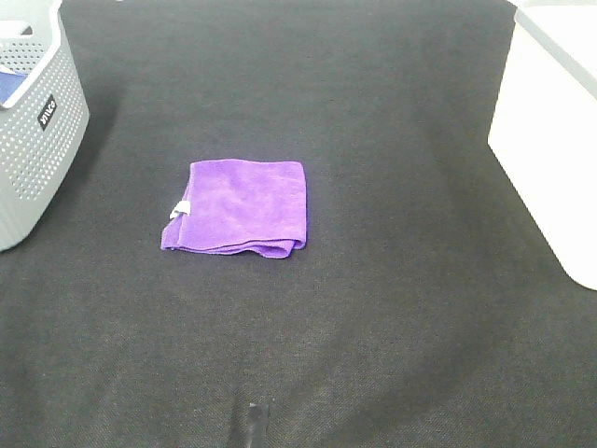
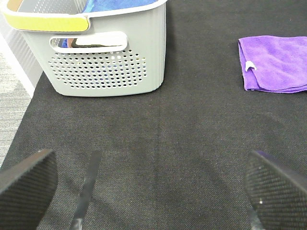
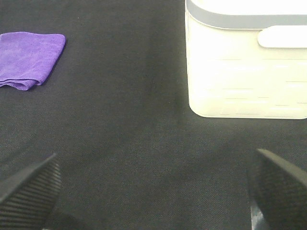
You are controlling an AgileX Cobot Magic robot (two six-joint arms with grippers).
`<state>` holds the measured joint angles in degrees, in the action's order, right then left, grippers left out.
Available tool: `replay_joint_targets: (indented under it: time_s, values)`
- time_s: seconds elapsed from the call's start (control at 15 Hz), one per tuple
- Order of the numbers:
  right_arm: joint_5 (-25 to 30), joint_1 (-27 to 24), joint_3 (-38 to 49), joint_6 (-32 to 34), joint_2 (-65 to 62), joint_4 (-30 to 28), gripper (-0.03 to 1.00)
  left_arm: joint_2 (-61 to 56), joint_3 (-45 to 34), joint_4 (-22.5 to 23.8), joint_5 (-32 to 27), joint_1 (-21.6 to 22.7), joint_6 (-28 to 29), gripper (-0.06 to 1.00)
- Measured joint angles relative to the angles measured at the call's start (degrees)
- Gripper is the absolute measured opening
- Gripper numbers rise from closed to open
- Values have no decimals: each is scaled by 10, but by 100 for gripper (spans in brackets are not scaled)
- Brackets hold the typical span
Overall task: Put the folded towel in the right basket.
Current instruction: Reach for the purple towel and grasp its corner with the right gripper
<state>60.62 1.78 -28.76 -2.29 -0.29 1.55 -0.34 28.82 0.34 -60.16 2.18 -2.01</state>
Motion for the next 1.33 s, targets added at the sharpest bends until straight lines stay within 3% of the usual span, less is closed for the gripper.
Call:
replay_joint_targets:
  time_s: [1.33]
  values:
    - [0,0,0,0,0,0,98,0,0,0,0,0,0,99]
